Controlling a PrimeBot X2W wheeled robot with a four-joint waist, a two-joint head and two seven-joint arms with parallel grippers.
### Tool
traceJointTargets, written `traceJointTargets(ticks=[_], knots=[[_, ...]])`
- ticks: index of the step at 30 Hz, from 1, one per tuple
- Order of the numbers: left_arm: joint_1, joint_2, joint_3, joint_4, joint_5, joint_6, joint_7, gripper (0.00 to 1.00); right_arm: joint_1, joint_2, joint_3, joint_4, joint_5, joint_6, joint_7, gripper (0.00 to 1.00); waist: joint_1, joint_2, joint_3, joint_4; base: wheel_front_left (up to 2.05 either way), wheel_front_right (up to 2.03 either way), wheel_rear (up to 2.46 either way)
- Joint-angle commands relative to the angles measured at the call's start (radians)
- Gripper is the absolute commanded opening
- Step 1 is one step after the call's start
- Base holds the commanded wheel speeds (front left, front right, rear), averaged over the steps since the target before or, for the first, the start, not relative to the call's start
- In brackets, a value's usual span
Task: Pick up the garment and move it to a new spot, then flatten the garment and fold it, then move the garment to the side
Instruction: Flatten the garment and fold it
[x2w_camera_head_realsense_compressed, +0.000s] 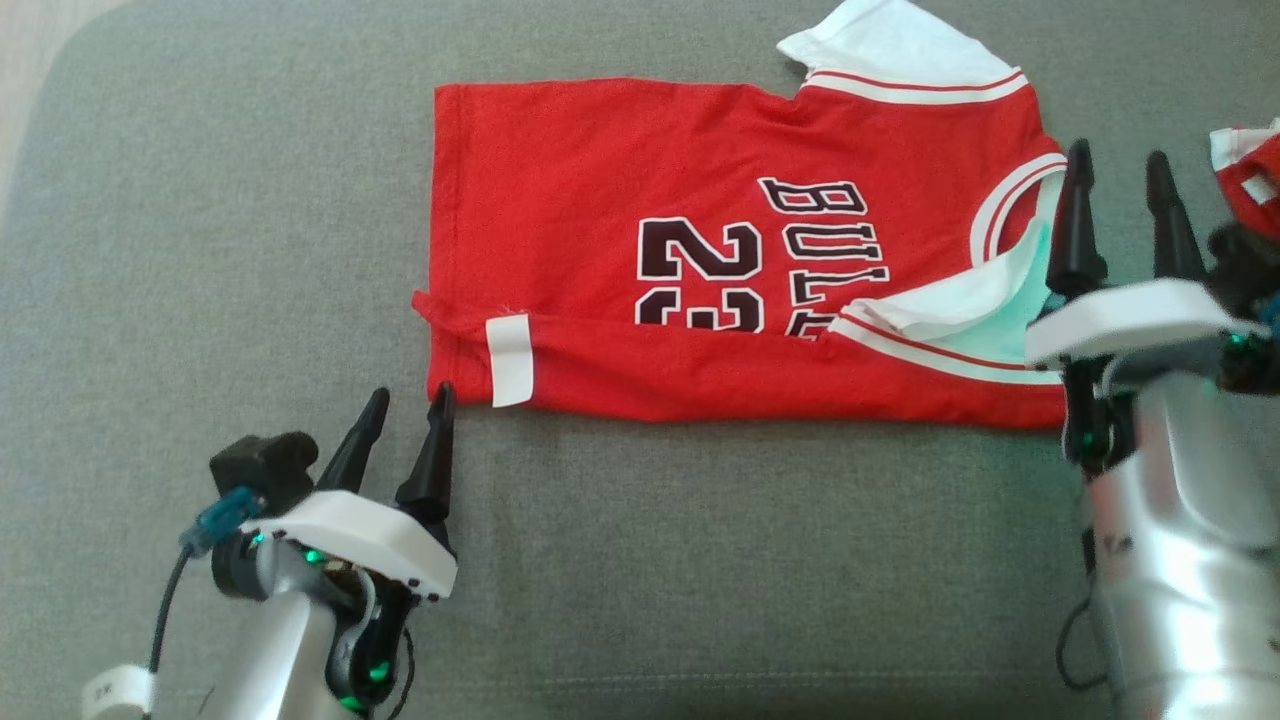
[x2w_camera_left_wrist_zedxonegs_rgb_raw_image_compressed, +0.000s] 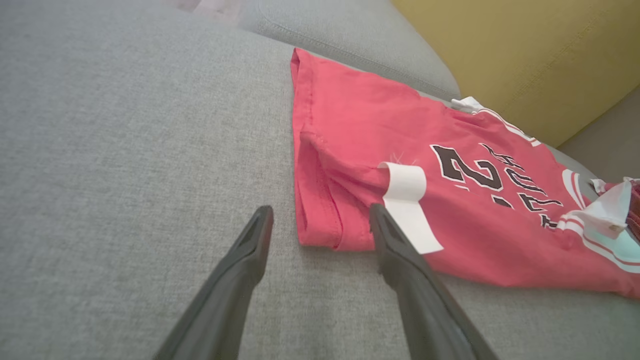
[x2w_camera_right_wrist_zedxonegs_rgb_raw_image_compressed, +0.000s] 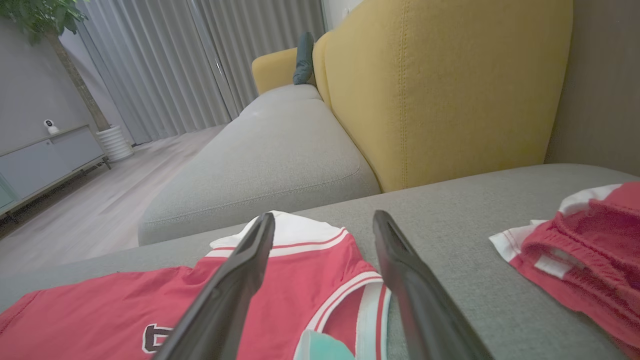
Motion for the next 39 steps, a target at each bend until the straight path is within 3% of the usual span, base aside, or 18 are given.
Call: traceJointTargets(ticks=[1,15,21,22,24,27,31,39], knots=[[-0.013,0.025,0.034,-0.048,-0.01,0.013,0.018,1.0,0.025,-0.001,0.035,-0.056,0.011,0.007,-0.012,1.0,0.0,0.0,-0.004,-0.002,0.0,0.0,0.0],[-0.047,0.057,0.093,-0.032,-0.066,0.103,0.169,1.0,0.217,-0.001,0.135,-0.342,0.109,0.007,0.037,1.0,0.0,0.0,0.029,-0.104,0.0,0.0,0.0],[-0.059,0.057,0.091,-0.004,-0.077,0.11,0.196,1.0,0.257,-0.001,0.125,-0.407,0.105,0.007,0.061,1.0,0.0,0.0,0.04,-0.125,0.0,0.0,0.0],[-0.059,0.055,0.087,-0.001,-0.079,0.11,0.205,0.86,0.266,-0.001,0.123,-0.418,0.104,0.007,0.066,1.0,0.0,0.0,0.041,-0.127,0.0,0.0,0.0],[-0.055,0.051,0.079,-0.002,-0.086,0.108,0.227,0.45,0.284,-0.001,0.118,-0.437,0.103,0.007,0.079,1.0,0.0,0.0,0.041,-0.13,0.0,0.0,0.0],[-0.043,0.047,0.067,-0.022,-0.094,0.106,0.256,0.3,0.312,-0.001,0.107,-0.461,0.093,0.007,0.104,1.0,0.0,0.0,0.039,-0.128,0.0,0.0,0.0],[-0.018,0.048,0.053,-0.07,-0.101,0.11,0.289,0.0,0.348,-0.001,0.098,-0.472,0.089,0.007,0.155,1.0,0.0,0.0,0.036,-0.117,0.0,0.0,0.0],[0.012,0.067,0.081,-0.165,-0.104,0.134,0.265,0.0,0.382,-0.001,0.084,-0.418,0.089,0.007,0.271,1.0,0.0,0.0,0.033,-0.087,0.0,0.0,0.0]])
